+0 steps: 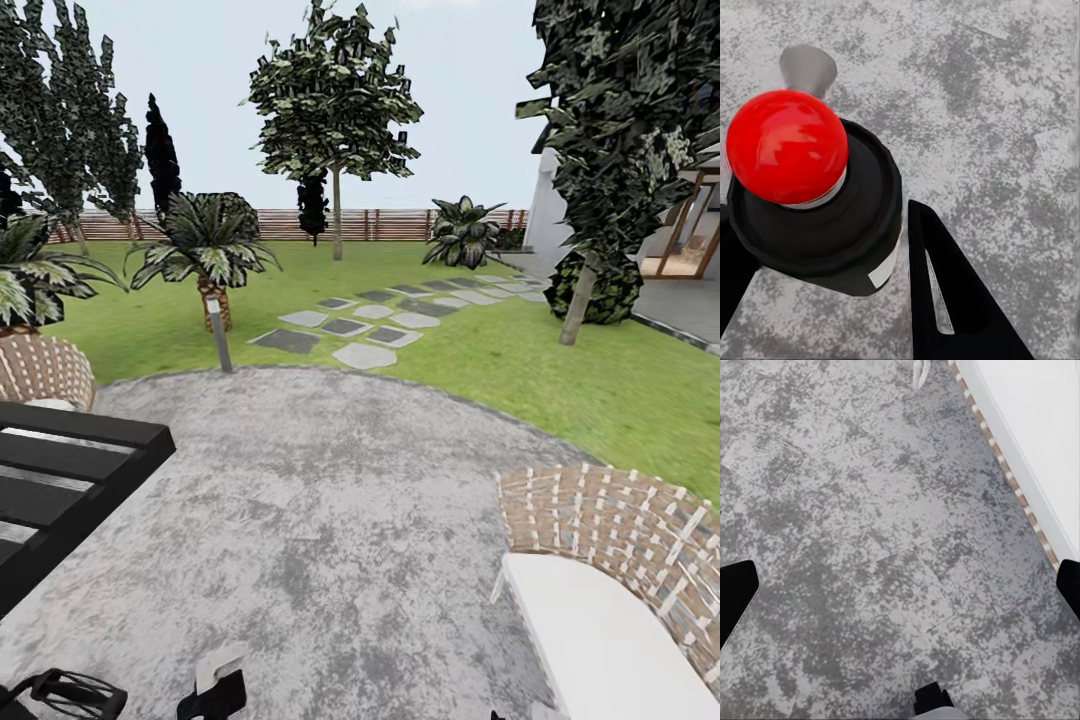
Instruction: In the garden, pick up the pesticide atomizer on the floor and spray pesticide onto both trees until each tree trunk is fully covered.
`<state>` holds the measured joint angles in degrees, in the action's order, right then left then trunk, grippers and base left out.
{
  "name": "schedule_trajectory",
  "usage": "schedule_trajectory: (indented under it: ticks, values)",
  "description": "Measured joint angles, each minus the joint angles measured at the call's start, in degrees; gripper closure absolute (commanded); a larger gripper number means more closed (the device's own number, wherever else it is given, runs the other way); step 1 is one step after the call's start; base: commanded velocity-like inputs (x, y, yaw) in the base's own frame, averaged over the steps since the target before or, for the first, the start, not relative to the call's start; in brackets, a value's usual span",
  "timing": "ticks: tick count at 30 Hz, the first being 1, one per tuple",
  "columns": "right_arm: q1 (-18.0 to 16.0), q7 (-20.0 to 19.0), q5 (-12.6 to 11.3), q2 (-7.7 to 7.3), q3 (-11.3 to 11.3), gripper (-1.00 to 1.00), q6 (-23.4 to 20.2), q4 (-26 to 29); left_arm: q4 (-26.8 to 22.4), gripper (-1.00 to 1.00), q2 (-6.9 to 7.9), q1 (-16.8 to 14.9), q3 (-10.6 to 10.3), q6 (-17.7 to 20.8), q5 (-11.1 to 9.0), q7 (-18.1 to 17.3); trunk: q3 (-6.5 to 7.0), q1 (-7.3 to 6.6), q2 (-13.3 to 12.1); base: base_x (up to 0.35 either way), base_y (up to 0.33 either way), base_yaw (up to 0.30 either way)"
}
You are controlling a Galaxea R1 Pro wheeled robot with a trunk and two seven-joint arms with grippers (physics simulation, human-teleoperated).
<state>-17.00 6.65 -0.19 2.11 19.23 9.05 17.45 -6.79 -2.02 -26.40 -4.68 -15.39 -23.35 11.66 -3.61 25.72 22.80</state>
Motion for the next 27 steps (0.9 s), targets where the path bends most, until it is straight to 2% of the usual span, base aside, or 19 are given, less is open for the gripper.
schedule_trajectory:
  ticks: [9,27]
  values:
    - [0.0,0.0,0.03,0.03,0.0,-1.0,0.0,-0.03,0.0,1.0,0.0,0.0,0.0,0.02,0.01,0.0,0.0,0.0,0.0,0.334,0.0,-0.093]
    - [0.0,0.0,0.03,0.06,0.01,-1.0,0.0,0.0,0.0,1.0,0.0,0.0,0.0,0.0,0.02,0.0,0.0,0.0,0.0,0.334,0.0,-0.004]
